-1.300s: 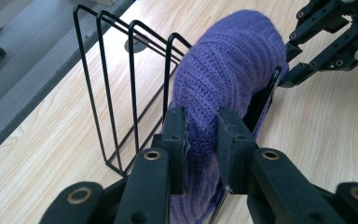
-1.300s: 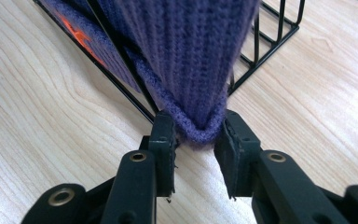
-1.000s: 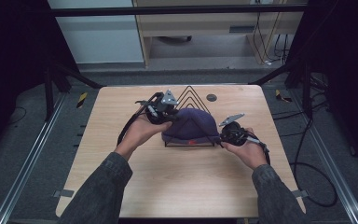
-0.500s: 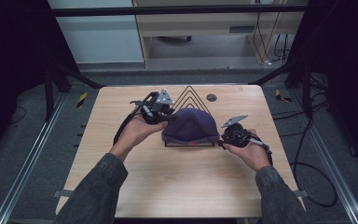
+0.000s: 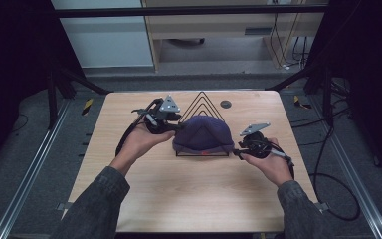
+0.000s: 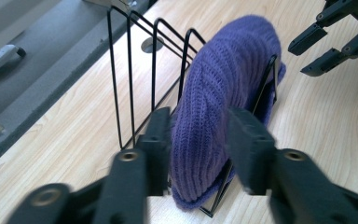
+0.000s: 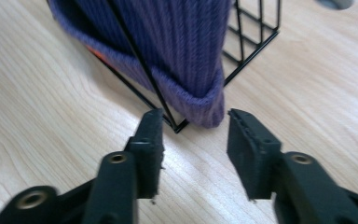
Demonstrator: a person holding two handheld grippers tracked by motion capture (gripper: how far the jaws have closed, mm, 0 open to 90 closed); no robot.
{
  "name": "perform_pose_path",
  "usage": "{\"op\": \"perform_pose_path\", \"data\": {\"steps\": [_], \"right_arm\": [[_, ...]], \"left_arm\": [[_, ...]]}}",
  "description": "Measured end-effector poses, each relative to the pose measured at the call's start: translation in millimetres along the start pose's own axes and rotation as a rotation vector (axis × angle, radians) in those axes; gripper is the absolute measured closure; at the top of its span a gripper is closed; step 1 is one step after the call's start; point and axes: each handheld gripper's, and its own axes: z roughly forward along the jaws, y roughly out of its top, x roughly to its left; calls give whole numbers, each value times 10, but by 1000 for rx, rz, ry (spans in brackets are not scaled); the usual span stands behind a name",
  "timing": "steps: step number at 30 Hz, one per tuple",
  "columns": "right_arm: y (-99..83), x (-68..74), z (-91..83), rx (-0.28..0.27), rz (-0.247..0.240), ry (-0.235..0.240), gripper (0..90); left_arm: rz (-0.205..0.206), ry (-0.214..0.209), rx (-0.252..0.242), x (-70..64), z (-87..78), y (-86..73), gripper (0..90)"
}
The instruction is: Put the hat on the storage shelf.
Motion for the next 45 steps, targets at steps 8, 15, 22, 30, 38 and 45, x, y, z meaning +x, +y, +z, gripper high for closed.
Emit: {"op": "perform_pose_path", "data": {"steps": [8,15,22,30,38,45], "right_arm": [[18,82,-253,-92,49,-57,306],[-18,270,-368,-122,44,-48,186],[-123,406,-381,-124,43,-32,146],[-326,540,-265,-74,41,17,111],[-492,636,-34,-30,55,59,86],[-586,693,161,32,50,87,89]], "left_arm": [[-36,6,-33,-126,-166,-102,215],[-51,-8,-25,-291,-307,-315,120],[-88,-15,-14,-417,-382,-601,103],[-121,-15,80,-537,-330,-1047,83],[-191,-4,152,-546,-148,-1581,72],[-223,-6,241,-524,-18,-1896,74]]}}
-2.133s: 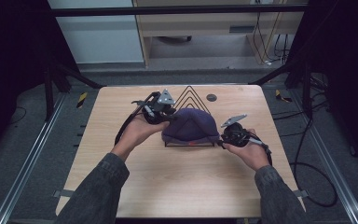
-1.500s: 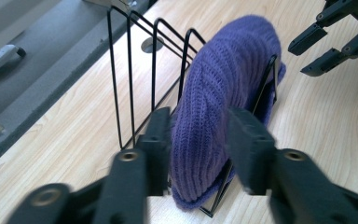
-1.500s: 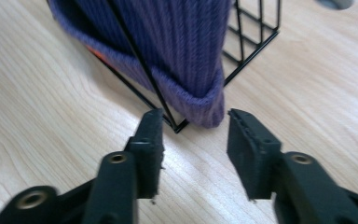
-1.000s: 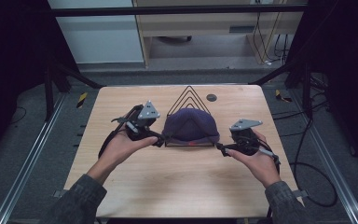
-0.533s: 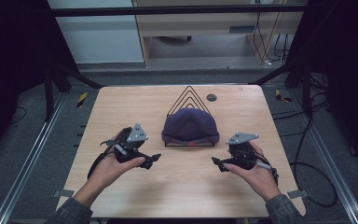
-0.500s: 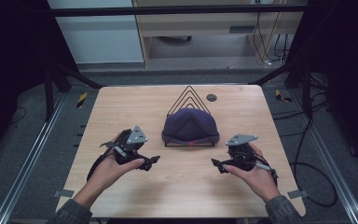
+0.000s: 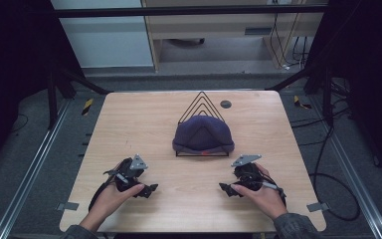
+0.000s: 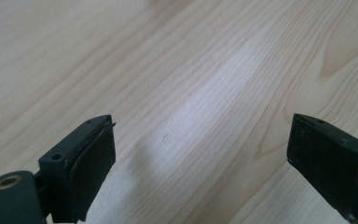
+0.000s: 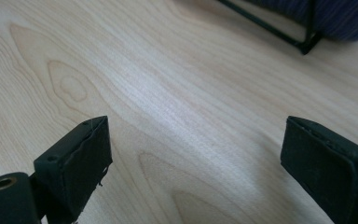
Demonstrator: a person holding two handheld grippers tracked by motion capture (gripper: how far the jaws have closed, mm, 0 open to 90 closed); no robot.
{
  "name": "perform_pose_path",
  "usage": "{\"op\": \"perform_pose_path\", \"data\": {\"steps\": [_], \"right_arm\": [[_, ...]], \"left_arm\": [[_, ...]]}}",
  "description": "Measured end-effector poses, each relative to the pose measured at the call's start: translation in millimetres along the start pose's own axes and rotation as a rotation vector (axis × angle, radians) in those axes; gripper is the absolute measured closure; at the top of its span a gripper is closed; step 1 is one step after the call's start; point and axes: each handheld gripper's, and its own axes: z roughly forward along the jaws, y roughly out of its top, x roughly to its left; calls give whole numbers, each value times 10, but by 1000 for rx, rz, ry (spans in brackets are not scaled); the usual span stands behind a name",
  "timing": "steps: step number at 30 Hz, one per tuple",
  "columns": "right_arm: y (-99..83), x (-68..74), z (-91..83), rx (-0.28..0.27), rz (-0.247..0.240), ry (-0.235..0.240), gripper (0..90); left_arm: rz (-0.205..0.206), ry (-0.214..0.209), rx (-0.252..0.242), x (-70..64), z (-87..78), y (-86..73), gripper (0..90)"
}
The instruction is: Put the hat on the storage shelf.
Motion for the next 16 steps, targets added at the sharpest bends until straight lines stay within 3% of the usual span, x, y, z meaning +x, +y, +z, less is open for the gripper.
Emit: {"op": "perform_pose_path", "data": {"steps": [5,8,10,16], "right_arm": [[-43,34,77,24,-17,1,83],[-53,41,83,17,-22,-12,82],[-73,55,97,14,-59,-44,65],[-129,68,113,-35,-51,-42,44]], "left_arm": [[-16,-24,48,-18,105,-95,73],[-14,-29,41,-49,119,-95,33],[-9,-30,42,-46,116,-99,38],[-5,-41,10,-32,130,-136,12]]}}
